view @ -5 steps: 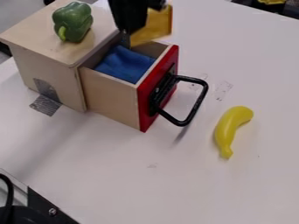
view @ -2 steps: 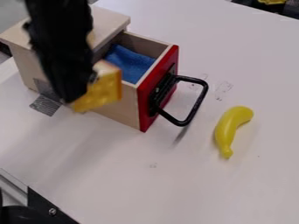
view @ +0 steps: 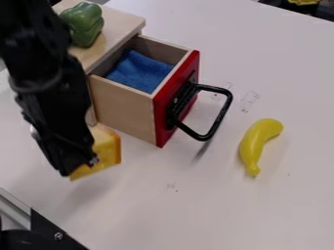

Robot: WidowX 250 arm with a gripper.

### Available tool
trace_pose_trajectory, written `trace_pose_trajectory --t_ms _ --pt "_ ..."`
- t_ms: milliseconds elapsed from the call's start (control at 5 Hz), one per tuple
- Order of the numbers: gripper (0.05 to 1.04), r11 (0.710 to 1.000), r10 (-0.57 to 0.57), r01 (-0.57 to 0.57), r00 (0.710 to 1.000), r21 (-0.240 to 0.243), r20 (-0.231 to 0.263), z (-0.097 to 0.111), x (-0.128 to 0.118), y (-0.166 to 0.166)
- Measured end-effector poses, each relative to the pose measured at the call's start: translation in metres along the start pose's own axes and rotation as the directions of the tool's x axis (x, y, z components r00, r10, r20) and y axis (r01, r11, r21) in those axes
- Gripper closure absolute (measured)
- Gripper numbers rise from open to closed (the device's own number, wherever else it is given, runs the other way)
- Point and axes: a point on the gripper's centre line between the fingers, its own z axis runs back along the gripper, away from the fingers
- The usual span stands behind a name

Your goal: Take the thing out of the drawer and put it on the left side of the table

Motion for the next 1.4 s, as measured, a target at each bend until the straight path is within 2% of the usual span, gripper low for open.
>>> trace_pose_trajectory --t_ms 200,400,600,800,1000,1200,1400 --pt "0.981 0.999 0.033 -0.033 0.999 -0.005 -0.013 -0.018 0.008 0.004" --pt "0.981 0.999 0.045 -0.046 0.998 -0.017 -0.051 -0.033 0.015 0.009" --pt "0.986 0.998 0.058 -0.063 0.99 -0.029 -0.129 -0.045 0.017 0.013" --pt "0.996 0.997 0.055 -0.063 0.984 -0.037 -0.17 -0.053 0.014 0.013" --pt "0.847 0.998 0.054 -0.06 0.985 -0.028 -0.162 -0.048 0.012 0.013" --pt "0.58 0.999 0.047 -0.049 0.995 -0.015 -0.093 -0.025 0.014 0.01" --pt "0.266 1.0 0.026 -0.025 0.999 -0.008 0.034 0.011 0.022 0.006"
